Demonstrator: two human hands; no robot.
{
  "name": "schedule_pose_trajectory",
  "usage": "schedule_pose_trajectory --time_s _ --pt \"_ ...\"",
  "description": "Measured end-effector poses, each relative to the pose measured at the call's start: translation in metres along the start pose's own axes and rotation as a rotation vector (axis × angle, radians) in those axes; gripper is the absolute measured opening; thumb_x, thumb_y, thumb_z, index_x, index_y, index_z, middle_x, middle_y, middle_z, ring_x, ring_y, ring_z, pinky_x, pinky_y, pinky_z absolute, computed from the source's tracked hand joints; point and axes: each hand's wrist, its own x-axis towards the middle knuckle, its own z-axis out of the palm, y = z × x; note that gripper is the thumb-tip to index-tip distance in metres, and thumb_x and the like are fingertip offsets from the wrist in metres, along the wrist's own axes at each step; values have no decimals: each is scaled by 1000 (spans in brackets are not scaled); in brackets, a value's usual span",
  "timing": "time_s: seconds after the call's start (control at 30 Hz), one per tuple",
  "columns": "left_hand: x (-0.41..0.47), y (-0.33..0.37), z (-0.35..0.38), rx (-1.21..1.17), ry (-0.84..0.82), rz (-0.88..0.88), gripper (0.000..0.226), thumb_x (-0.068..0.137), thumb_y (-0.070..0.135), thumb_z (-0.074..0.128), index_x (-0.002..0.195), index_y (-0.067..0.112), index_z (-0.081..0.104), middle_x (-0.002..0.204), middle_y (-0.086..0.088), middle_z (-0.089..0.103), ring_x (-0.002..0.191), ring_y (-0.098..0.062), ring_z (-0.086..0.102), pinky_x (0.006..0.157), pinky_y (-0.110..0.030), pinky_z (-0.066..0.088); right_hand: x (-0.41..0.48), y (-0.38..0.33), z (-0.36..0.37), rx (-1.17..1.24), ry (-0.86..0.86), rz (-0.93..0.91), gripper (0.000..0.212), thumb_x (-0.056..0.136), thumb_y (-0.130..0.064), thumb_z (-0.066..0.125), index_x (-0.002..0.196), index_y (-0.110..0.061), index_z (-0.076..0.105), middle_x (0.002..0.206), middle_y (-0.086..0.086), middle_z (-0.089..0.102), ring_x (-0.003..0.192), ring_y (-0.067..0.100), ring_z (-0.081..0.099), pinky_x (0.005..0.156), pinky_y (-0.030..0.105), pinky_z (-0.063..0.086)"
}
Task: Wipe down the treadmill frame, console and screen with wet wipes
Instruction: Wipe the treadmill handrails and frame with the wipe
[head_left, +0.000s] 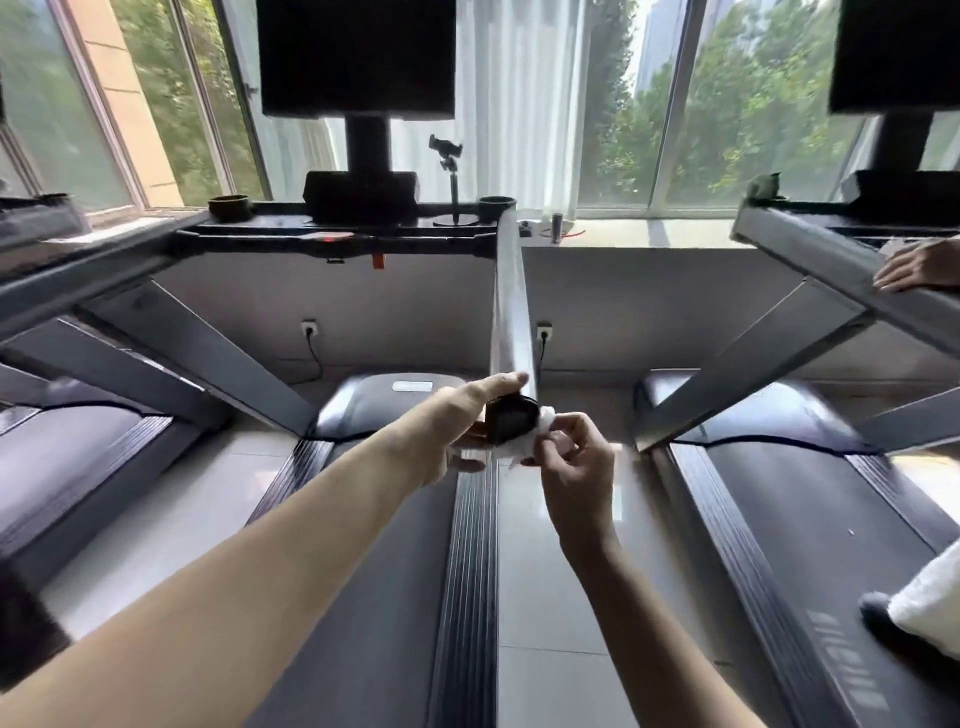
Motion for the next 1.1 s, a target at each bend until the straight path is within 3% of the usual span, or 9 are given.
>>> schedule_pose_trajectory --time_s 0.1,0.2,0.3,0.47,0.57,0.77,0.87,0.97,1.1 --pt "6 0 2 -30 -46 -33 40 84 62 68 91 23 75 95 -4 76 97 -24 71 102 -45 49 2 -5 4 127 -11 36 6 80 -2 59 78 -8 59 67 1 62 61 18 62 60 52 60" --pt "8 -3 4 -33 -49 -33 36 86 59 67 88 24 74 92 -3 73 96 -24 70 108 -48 46 1 -19 7 179 -7 -49 8 77 -9 61 78 -17 60 74 2 68 71 30 68 66 43 57" --pt "9 -4 4 -28 -19 -31 33 85 58 68 86 26 76 89 0 75 91 -21 69 108 -46 47 -3 -7 14 166 51 -30 11 76 -11 63 74 -21 58 70 -2 63 67 20 59 65 38 50" --pt "11 -7 4 9 0 -2 33 86 59 65 86 27 73 90 3 79 85 -14 72 98 -40 42 -7 25 23 385 -9 354 7 79 -13 66 74 -17 63 67 0 58 71 21 55 78 64 55" --pt "13 -11 3 35 8 9 40 80 66 67 90 29 77 96 6 80 103 -16 71 110 -44 38 -2 15 18 459 -15 363 2 75 -7 61 74 -8 60 66 2 57 70 22 56 73 53 57" --pt "15 -15 5 24 12 24 38 64 74 66 81 44 80 100 9 79 107 -17 69 113 -45 38 -6 5 14 406 -1 163 17 80 -1 66 72 -15 63 65 -4 56 66 13 50 64 31 46" --pt "17 -16 6 28 34 22 38 62 74 66 77 41 80 100 7 79 105 -16 70 107 -42 40 -1 31 20 443 -48 334 10 76 -13 66 69 -13 58 70 5 51 72 20 47 71 40 41" --pt "19 -18 6 23 59 18 50 61 74 69 87 32 77 102 2 79 104 -18 71 106 -42 43 7 44 25 525 -106 495 15 73 -11 68 77 0 58 77 13 54 79 26 51 78 48 49" --pt "18 -21 8 0 63 43 59 57 78 69 94 34 81 106 4 79 109 -19 70 112 -46 41 4 15 7 506 -142 381 10 76 -6 69 72 -14 65 76 16 61 76 27 58 76 46 55"
